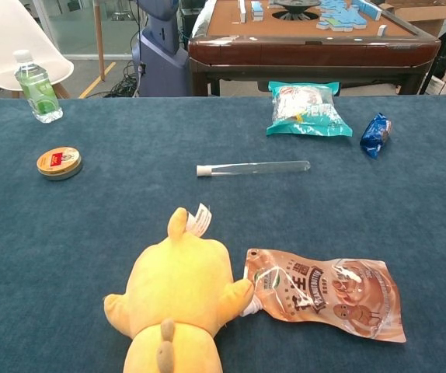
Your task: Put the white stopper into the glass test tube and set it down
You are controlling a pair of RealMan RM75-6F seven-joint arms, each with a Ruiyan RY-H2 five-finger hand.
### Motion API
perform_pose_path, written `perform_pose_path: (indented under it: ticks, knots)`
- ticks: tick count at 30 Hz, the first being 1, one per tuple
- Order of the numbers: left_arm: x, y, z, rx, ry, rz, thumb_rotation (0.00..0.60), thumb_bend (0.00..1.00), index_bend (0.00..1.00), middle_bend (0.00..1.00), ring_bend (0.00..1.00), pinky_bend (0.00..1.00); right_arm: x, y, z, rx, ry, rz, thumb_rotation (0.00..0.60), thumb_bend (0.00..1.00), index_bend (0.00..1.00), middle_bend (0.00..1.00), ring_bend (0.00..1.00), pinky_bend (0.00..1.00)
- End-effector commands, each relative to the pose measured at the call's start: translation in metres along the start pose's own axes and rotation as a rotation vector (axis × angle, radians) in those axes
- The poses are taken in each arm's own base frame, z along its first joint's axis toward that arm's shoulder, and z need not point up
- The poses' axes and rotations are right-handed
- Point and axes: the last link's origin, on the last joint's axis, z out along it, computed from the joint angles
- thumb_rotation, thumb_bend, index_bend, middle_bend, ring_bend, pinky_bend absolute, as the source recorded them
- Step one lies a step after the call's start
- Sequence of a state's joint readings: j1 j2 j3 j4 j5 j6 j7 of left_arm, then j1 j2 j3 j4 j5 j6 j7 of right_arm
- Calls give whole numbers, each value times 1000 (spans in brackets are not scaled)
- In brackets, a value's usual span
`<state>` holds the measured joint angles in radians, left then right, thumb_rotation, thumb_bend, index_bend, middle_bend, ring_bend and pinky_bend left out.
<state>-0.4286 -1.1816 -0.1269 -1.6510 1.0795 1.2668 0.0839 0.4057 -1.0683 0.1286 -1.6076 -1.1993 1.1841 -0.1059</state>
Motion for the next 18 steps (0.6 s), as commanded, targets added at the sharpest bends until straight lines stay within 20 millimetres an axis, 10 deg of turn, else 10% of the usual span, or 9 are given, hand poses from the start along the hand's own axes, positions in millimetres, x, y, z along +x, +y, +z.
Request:
perform_pose_path:
  ticks: [1, 18]
  knots:
    - [-1, -7, -21, 11, 14, 11, 600, 342, 226, 463, 444, 491, -5, 16, -28, -15, 15, 4, 600, 364, 418, 520, 492, 620]
    - [-8, 11, -79, -56, 85, -14, 600, 342, 225, 455, 440, 472, -14, 15, -83, -13, 94, 26, 600, 364, 418, 528, 492, 620]
